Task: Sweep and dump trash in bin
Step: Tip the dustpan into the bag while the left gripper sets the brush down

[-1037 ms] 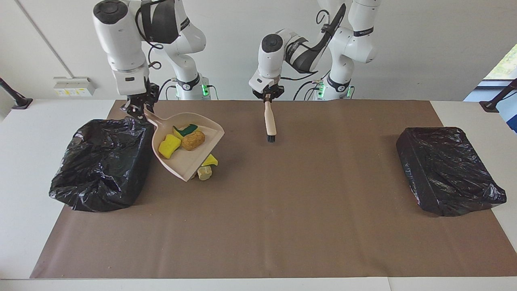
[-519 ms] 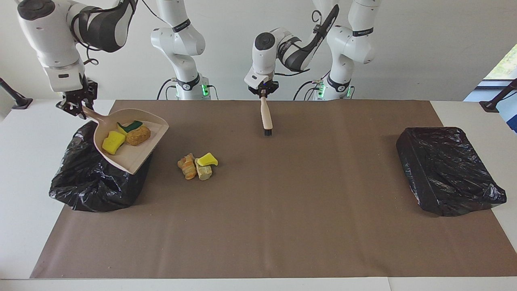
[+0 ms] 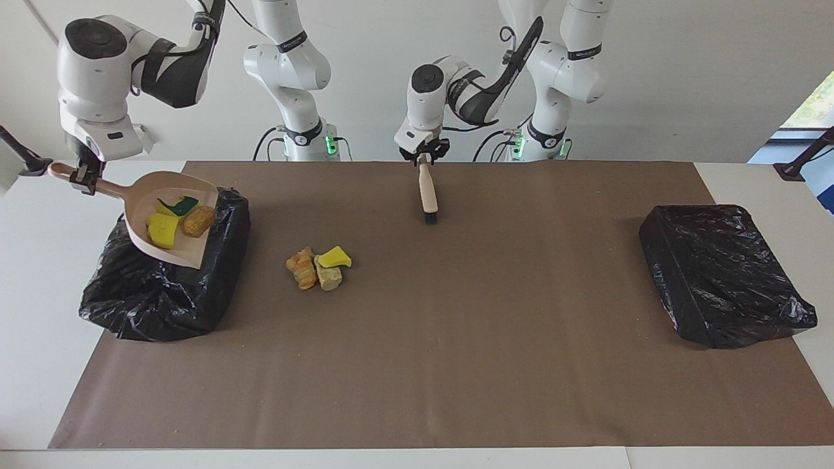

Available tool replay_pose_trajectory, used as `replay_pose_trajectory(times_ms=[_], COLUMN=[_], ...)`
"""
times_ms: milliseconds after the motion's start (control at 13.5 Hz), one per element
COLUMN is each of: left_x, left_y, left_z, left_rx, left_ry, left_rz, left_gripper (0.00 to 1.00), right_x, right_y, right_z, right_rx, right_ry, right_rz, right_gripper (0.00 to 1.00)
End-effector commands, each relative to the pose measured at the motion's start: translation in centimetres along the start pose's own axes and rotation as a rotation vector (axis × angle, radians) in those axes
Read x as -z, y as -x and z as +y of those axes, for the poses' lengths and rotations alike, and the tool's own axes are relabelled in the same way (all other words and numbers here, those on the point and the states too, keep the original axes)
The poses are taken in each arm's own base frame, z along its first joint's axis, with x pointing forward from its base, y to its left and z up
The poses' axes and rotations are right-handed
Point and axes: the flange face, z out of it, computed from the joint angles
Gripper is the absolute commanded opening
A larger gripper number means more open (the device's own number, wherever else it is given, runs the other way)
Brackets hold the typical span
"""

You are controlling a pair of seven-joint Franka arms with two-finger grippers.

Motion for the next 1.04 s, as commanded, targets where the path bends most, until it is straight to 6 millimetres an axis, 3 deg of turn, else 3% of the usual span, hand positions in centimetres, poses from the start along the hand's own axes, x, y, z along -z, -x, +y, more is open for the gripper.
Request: replay_pose_trajectory(times_ms=[0,222,370,444,519,593,741,963], left_x=[5.0,10.3,14.8,17.1,19.4,21.8,27.4,35.7], left_y=[-3.7,-8.9,-13.2,-15.1,-17.0,-18.3,-20.9,-22.0], left_z=[-0.3,-2.3,-5.2,-7.1,-9.4,-11.5,-17.3,-25.1], left_rx=[-0.002,-0.095,-0.162,-0.192,-0.211,-0.241,-0.308,-0.304], left_ry=[0.059,0.033,0.035,0.046,0.043,0.032,0.015,0.014], left_rz=[0.023,0.157,0.248,0.275,0.286,0.281,0.282,0.332], left_gripper=[1.0,1.0,1.0,1.0,1.0,1.0,1.0,1.0], right_x=[-0.4,-0.4,0.2,1.6,3.7,4.3,4.1,5.5], right_y=[-1.7,-1.9,-2.0,-2.9,-4.3,-4.7,-4.4,-6.1], right_z=[0.0,0.2,0.5,1.5,2.7,2.8,2.1,2.6], right_rx=[0.127,0.136,0.184,0.235,0.265,0.258,0.254,0.325], right_ry=[0.035,0.048,0.053,0.071,0.098,0.097,0.1,0.157], right_rz=[-0.086,-0.099,-0.153,-0.226,-0.272,-0.294,-0.304,-0.382], right_gripper=[0.0,0.0,0.0,0.0,0.0,0.0,0.0,0.0])
